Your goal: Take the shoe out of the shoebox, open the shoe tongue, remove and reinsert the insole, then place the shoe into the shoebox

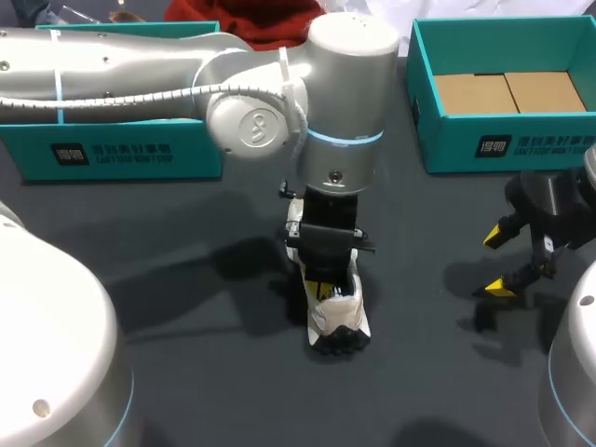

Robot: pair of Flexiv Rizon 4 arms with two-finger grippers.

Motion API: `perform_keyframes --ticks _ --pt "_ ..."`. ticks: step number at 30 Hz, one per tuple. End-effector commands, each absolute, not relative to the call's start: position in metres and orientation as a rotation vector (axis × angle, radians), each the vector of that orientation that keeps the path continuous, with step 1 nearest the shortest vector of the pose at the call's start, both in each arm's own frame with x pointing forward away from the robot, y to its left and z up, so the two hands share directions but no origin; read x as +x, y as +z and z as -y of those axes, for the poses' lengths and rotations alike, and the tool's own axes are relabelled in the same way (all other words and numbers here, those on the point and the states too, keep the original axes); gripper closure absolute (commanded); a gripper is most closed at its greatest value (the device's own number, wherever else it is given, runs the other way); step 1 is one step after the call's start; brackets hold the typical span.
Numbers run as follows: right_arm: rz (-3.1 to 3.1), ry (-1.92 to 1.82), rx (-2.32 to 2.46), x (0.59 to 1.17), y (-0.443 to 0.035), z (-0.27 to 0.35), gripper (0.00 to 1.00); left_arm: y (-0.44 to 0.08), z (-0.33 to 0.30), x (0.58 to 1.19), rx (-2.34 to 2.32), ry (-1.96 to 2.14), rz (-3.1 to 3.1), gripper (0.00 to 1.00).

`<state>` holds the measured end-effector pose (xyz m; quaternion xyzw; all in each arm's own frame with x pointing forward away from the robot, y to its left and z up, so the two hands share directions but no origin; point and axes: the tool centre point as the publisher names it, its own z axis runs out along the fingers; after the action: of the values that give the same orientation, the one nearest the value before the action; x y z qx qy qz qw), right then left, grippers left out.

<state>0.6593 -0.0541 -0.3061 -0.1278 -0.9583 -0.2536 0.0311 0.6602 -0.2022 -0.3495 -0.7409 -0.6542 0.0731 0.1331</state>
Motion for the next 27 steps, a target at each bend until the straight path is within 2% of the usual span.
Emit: perform_keyframes --ticks 1,17,27 --pt "2.957 -0.779 -0.396 0.657 -0.306 0.054 0.00 -0.367 0.209 0.660 -2.124 0.206 1.889 1.00" --pt "2.957 -0.779 -0.396 0.657 -0.306 0.054 0.00 -0.402 0.205 0.656 -2.110 0.259 2.032 1.00" --pt "2.957 -0.779 -0.396 0.657 -0.306 0.054 0.00 -0.360 0.213 0.664 -2.101 0.305 2.088 1.00"
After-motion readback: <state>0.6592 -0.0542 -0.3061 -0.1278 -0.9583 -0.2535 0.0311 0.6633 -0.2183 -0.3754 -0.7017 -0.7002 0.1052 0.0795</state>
